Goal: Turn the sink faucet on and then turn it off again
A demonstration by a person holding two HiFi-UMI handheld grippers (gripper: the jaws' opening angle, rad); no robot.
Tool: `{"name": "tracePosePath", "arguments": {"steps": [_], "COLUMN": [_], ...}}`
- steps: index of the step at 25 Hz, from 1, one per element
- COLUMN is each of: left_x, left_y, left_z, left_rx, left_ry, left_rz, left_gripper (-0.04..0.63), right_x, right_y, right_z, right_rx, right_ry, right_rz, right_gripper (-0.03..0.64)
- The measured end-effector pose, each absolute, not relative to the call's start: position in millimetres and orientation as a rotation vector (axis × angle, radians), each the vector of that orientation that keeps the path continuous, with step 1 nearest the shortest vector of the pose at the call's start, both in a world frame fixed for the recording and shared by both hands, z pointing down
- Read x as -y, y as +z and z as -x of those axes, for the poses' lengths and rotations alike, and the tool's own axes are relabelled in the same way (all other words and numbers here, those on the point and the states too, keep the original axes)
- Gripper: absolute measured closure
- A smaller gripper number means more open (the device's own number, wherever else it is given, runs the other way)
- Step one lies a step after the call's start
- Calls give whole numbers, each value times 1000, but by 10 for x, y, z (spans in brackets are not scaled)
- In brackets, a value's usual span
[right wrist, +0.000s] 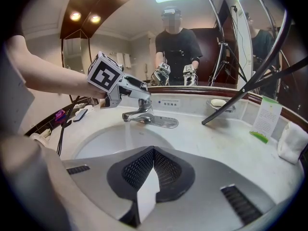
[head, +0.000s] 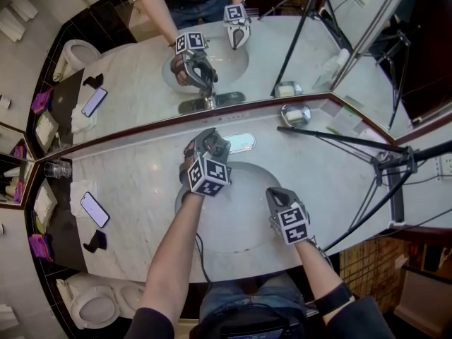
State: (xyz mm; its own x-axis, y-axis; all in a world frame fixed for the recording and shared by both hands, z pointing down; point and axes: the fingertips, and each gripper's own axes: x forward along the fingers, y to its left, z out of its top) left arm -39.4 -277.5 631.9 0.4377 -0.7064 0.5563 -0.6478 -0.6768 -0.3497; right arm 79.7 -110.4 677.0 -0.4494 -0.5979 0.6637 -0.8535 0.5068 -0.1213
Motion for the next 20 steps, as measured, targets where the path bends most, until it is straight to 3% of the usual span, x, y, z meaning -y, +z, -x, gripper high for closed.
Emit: {"name": "tracePosePath", "arguments": {"steps": [9,12,20], "left_x": [2766,2731,2514], "left_y": [6329,6339,6279], "left_z": [407,392,425], "left_rx": [-1262,-1260,-1232], "left_ry": [-1060,-1071,-1117], "left_rz": [2601,2585,2516], "left_gripper": [357,397,423], "right_x": [1064,1023,913], "right_y": [6790,6698,6595], "right_z": [-812,-778,-774], "right_rx": [2201,2205,2217], "right_ry": [592,615,603], "right_rz": [-1188,-1190,-1192], "right_gripper": [594,594,595]}}
